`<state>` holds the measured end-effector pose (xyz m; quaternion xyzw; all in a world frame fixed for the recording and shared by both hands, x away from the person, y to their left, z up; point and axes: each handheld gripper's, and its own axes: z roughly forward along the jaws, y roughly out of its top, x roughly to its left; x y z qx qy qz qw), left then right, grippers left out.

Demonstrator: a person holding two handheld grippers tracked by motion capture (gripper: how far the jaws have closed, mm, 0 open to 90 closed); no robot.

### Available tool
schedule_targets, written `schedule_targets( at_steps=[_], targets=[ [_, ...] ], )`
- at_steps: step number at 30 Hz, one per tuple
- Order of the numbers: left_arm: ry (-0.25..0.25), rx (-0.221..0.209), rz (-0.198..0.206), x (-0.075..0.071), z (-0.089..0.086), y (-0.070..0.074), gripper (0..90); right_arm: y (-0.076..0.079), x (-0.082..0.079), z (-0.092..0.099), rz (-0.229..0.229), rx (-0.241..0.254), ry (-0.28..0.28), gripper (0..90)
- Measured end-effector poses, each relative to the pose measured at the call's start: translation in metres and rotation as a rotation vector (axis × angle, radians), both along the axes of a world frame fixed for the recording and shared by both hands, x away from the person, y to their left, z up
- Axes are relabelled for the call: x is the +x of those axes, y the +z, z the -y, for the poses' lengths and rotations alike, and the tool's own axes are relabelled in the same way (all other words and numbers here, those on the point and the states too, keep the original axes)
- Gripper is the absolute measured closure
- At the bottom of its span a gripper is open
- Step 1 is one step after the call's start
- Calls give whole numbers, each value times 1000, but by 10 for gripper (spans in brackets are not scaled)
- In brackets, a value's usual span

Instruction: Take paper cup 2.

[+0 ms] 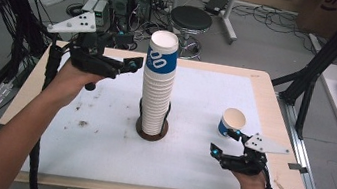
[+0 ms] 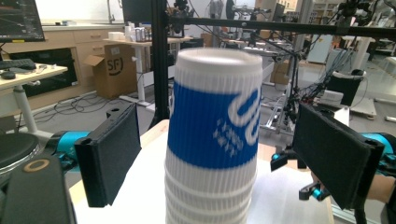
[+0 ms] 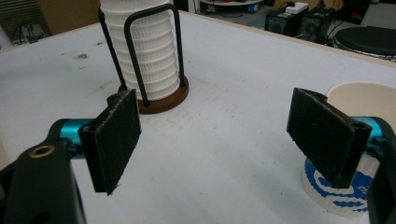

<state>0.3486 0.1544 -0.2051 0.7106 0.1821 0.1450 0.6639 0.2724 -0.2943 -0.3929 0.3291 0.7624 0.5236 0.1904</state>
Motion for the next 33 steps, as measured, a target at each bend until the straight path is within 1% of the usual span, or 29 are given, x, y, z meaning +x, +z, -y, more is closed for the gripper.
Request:
schedule_targets(
  at_steps=[2,8,11,14,20,27,30,32,33],
  targets=[
    [-7,-5,-1,3,3,4,152,0,0,0,-1,0,0,181],
    [-23,0,-8,8,14,13,152,0,0,1,-1,0,0,181],
    [-33,9,-6,9,20,16,152,0,0,1,0,2,2,181],
    [-32,19,-9,11,25,18,152,0,0,1,1,2,6,181],
    [-28,48,-33,19,34,17,151,0,-1,2,4,3,7,181],
    [-27,68,-52,25,44,14,154,0,0,2,1,2,4,181],
    [-38,66,-50,26,46,13,190,-1,0,3,0,4,3,181],
    [-50,71,-41,26,45,13,260,-1,0,3,1,2,4,181],
    [-48,66,-45,27,46,13,271,-1,0,3,4,3,2,181]
  ],
)
